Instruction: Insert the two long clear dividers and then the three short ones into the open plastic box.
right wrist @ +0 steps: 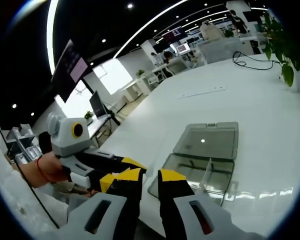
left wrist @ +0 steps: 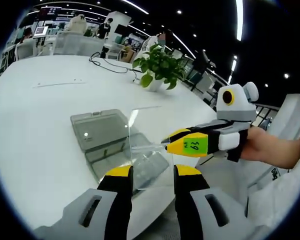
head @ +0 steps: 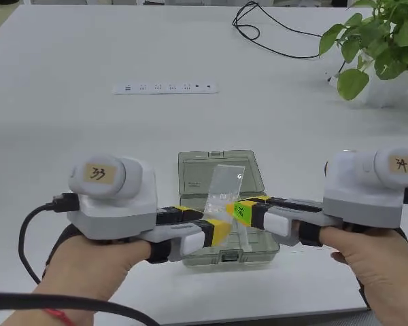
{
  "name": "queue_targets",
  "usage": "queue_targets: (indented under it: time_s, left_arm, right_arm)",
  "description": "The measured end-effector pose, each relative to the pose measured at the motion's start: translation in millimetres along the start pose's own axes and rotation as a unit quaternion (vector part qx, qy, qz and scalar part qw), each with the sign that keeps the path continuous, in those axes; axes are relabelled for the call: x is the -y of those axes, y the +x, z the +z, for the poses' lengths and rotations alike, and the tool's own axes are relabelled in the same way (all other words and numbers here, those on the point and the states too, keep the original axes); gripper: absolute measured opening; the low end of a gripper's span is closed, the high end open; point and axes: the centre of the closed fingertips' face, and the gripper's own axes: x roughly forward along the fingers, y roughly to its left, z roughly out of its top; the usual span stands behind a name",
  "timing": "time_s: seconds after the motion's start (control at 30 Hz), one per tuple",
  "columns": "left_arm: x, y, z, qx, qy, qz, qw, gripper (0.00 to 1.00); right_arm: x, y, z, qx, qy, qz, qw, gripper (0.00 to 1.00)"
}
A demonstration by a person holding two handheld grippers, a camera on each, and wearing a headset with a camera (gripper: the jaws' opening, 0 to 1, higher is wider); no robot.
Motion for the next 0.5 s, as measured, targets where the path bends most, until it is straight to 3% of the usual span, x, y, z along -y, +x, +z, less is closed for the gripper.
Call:
queue_targets:
  time_s: [0.3, 0.5]
  left_arm:
    - [-1.5, 0.6, -1.4, -0.004, 0.012, 0.002, 0.9999, 0.3]
    - [-2.4, 2.0, -1.9, -0.004, 0.012, 0.005, 0.9999, 0.31]
  right_arm:
    - [0.2, 4.0, -1.8, -0.004, 0.016, -0.008, 0.9998, 0.08]
    - [1.4, 5.6, -2.1, -0.003, 0.027, -0.031, 0.9992, 0.07]
